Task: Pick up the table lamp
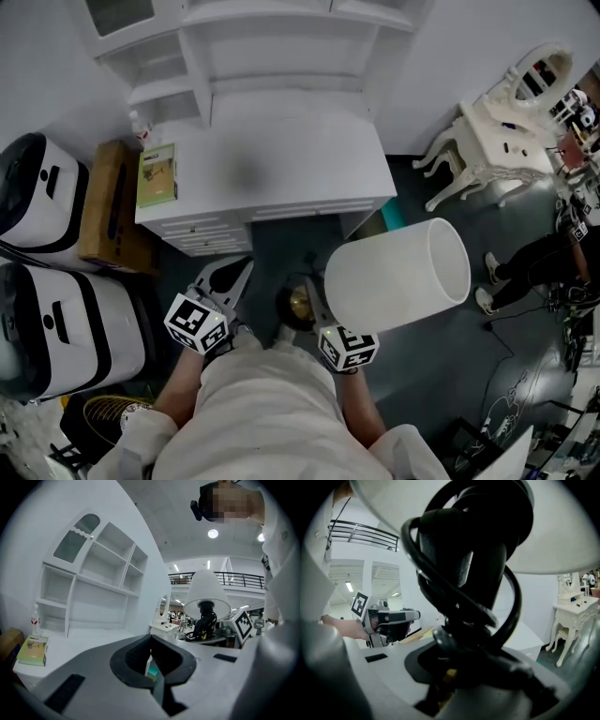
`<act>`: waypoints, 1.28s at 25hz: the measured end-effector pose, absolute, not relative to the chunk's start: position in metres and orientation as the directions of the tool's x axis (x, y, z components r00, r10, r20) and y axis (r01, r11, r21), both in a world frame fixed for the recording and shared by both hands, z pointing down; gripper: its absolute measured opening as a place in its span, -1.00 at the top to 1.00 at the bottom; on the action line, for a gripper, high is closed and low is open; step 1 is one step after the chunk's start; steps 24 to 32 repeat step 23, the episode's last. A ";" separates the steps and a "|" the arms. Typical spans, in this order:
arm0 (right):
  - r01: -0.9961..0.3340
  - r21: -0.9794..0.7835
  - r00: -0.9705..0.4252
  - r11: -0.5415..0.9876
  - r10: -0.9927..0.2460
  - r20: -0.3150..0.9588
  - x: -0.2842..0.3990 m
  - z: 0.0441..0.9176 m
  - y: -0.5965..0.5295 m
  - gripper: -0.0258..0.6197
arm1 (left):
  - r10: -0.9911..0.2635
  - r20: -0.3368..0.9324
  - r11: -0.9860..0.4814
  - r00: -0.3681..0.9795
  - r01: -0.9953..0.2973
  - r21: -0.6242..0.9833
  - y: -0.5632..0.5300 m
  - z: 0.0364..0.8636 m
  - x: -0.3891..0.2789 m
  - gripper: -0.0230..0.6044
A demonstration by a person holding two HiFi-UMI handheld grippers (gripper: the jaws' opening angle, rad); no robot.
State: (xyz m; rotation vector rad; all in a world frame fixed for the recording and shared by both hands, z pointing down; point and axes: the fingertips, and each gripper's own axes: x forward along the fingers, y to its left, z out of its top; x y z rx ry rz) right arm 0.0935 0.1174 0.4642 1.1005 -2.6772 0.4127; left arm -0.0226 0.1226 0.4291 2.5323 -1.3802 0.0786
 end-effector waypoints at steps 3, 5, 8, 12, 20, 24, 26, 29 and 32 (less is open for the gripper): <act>-0.719 -0.166 -0.689 0.675 -0.658 0.303 0.089 0.462 0.120 0.80 | -0.814 0.165 -0.525 0.558 -0.826 0.205 0.121 0.431 -0.028 0.90; -0.723 -0.162 -0.684 0.672 -0.663 0.302 0.086 0.460 0.121 0.79 | -0.807 0.165 -0.534 0.567 -0.820 0.203 0.119 0.432 -0.030 0.90; -0.733 -0.151 -0.672 0.663 -0.675 0.304 0.084 0.459 0.122 0.79 | -0.797 0.163 -0.549 0.582 -0.810 0.207 0.115 0.434 -0.028 0.90; -0.751 -0.135 -0.650 0.646 -0.689 0.321 0.086 0.462 0.122 0.79 | -0.780 0.158 -0.576 0.606 -0.793 0.201 0.111 0.434 -0.023 0.90; -0.765 -0.124 -0.631 0.632 -0.699 0.336 0.090 0.466 0.124 0.79 | -0.764 0.155 -0.593 0.626 -0.776 0.214 0.112 0.436 -0.018 0.90; -0.764 -0.118 -0.632 0.634 -0.699 0.335 0.090 0.466 0.125 0.80 | -0.765 0.158 -0.589 0.624 -0.778 0.219 0.114 0.438 -0.018 0.90; -0.764 -0.118 -0.632 0.634 -0.699 0.335 0.090 0.466 0.125 0.80 | -0.765 0.158 -0.589 0.624 -0.778 0.219 0.114 0.438 -0.018 0.90; -0.764 -0.118 -0.632 0.634 -0.699 0.335 0.090 0.466 0.125 0.80 | -0.765 0.158 -0.589 0.624 -0.778 0.219 0.114 0.438 -0.018 0.90; -0.764 -0.118 -0.632 0.634 -0.699 0.335 0.090 0.466 0.125 0.80 | -0.765 0.158 -0.589 0.624 -0.778 0.219 0.114 0.438 -0.018 0.90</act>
